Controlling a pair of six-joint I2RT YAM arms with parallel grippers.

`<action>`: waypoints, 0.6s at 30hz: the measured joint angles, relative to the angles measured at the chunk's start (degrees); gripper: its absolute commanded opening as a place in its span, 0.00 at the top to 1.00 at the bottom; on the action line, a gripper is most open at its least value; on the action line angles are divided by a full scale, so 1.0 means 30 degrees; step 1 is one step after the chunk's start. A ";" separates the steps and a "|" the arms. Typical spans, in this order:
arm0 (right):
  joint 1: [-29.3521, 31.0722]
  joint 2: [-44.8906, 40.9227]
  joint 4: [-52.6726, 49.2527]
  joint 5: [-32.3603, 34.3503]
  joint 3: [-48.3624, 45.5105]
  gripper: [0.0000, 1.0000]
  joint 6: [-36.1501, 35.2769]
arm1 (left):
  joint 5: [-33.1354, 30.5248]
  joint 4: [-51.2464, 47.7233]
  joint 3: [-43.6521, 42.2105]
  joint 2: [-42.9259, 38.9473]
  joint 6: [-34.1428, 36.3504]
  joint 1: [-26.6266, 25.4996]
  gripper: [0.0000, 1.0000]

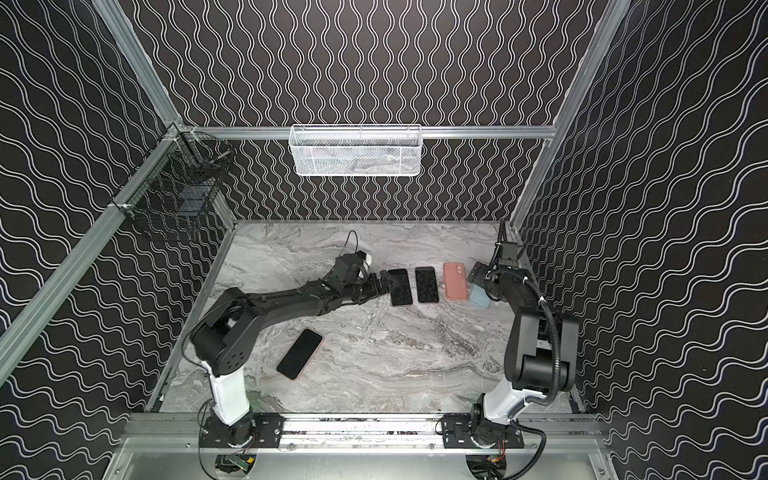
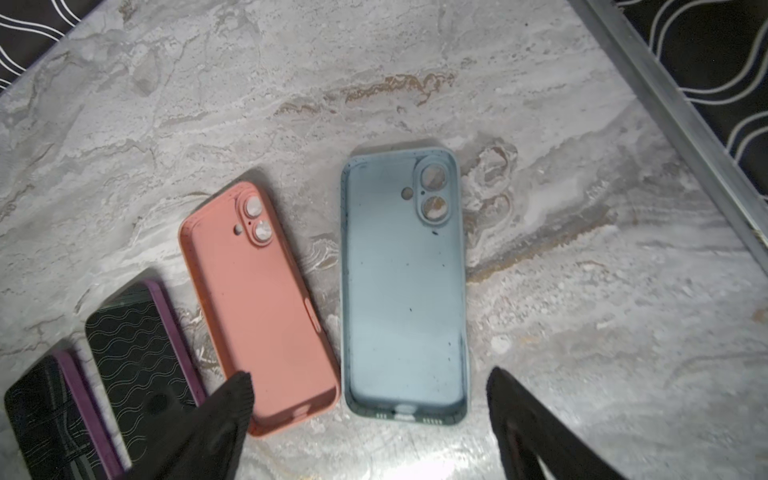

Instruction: Take the phone out of the phone case

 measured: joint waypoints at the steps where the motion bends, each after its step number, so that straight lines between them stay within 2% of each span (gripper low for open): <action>1: 0.0000 0.0117 0.0000 -0.0015 0.0066 0.10 -0.0036 | -0.0066 -0.0408 -0.0073 -0.0663 0.0124 0.0007 0.01; 7: 0.0000 0.0976 0.0000 -0.0430 0.0525 0.14 -0.0036 | -0.0138 -0.1909 -0.0816 -0.3337 0.0925 0.0211 0.01; 18: 0.0015 0.2412 0.0000 -0.0561 0.0517 0.15 -0.0036 | 0.0299 -0.2812 -0.1049 -0.4393 0.1464 0.0328 0.01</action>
